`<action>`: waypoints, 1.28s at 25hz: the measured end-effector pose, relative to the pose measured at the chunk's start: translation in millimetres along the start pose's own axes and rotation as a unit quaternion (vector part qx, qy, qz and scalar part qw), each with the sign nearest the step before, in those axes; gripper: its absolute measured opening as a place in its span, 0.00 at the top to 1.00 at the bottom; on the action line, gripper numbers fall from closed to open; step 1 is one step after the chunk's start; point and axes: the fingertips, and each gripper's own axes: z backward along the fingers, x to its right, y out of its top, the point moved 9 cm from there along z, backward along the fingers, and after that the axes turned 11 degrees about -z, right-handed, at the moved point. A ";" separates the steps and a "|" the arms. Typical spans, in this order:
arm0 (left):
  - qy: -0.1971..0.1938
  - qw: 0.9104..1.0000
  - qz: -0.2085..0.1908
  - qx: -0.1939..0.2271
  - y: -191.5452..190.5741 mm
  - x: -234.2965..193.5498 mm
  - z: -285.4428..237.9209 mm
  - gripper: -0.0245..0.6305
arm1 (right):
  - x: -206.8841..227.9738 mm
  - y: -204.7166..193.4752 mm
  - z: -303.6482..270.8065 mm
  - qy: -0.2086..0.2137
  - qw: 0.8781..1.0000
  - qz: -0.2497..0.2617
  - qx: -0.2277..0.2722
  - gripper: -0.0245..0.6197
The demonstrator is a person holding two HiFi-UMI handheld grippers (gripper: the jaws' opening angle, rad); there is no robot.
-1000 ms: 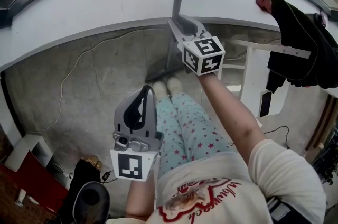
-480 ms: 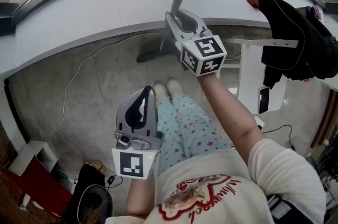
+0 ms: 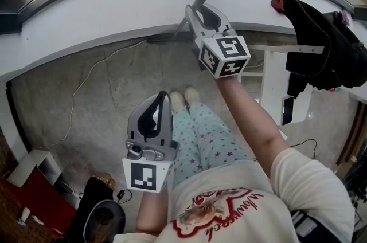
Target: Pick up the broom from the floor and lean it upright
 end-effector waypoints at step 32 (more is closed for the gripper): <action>-0.025 0.999 -0.023 0.035 13.4 -9.4 8.2 0.93 | 3.1 2.7 46.1 -0.047 0.999 0.015 0.016 0.52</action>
